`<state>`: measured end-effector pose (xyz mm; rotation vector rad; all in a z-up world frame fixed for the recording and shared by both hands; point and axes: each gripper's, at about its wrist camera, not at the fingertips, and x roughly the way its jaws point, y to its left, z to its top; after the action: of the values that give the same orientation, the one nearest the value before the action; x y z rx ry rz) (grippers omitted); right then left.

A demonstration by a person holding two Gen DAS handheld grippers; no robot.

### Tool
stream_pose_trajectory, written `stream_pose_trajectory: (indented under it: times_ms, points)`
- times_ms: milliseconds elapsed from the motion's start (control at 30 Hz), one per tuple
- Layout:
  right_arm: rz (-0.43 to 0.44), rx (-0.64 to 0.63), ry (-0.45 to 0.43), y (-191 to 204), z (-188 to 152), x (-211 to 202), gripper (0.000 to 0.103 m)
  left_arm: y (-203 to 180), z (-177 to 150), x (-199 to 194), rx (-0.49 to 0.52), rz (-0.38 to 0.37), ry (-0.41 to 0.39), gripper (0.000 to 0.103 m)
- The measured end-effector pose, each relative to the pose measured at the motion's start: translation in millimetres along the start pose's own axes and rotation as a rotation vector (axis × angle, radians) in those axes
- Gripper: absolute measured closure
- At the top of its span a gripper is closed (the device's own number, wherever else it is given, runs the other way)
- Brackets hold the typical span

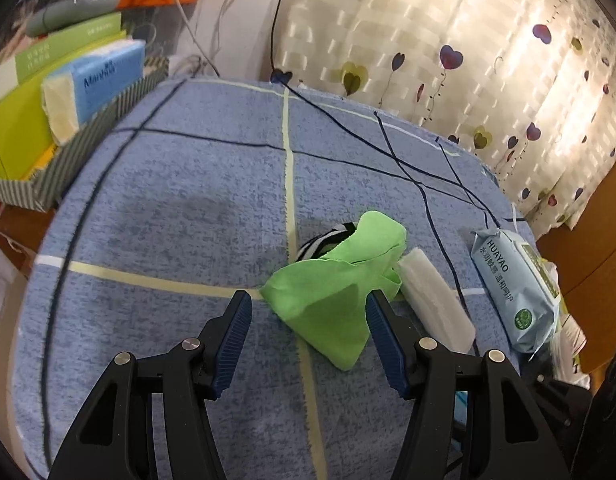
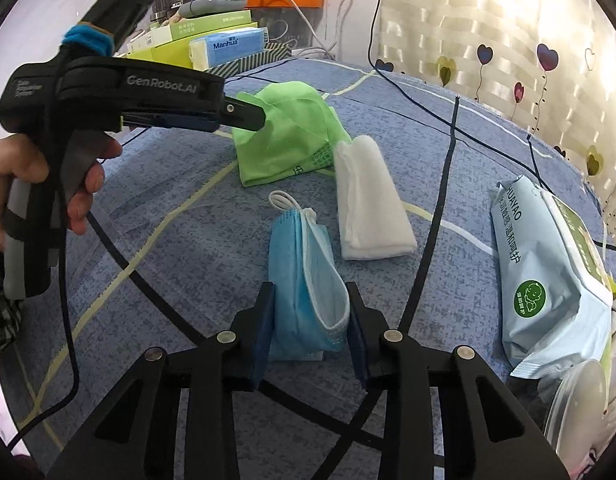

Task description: Organize soft objects

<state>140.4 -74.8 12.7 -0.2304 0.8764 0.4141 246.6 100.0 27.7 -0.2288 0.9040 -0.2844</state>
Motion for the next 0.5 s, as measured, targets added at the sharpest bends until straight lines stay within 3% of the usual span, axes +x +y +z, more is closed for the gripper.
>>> stream_pose_trajectory:
  times_ms: [33,67,100,200,300,500]
  points:
    - [0.001,0.002,-0.001,-0.3,-0.1,0.0,0.069,-1.0,0.0,1.8,-0.001,-0.003,0.001,0.045]
    - [0.003,0.005,-0.002,-0.8,-0.2,0.1,0.069,-3.3,-0.9,3.5,0.004,0.000,-0.001,0.052]
    - [0.005,0.007,-0.002,-1.4,-0.3,0.2,0.069,-5.4,-1.5,4.8,0.012,0.002,-0.001,0.065]
    - [0.008,0.011,-0.003,-2.4,-0.4,0.5,0.069,-11.4,-4.2,7.4,0.042,0.018,-0.001,0.087]
    - [0.009,0.013,-0.004,-2.4,-0.4,0.9,0.069,-14.9,-6.7,5.1,0.058,0.021,-0.011,0.098]
    - [0.012,0.018,-0.008,-3.6,-1.4,0.9,0.069,-26.1,-13.7,-12.2,0.076,-0.040,-0.070,0.100]
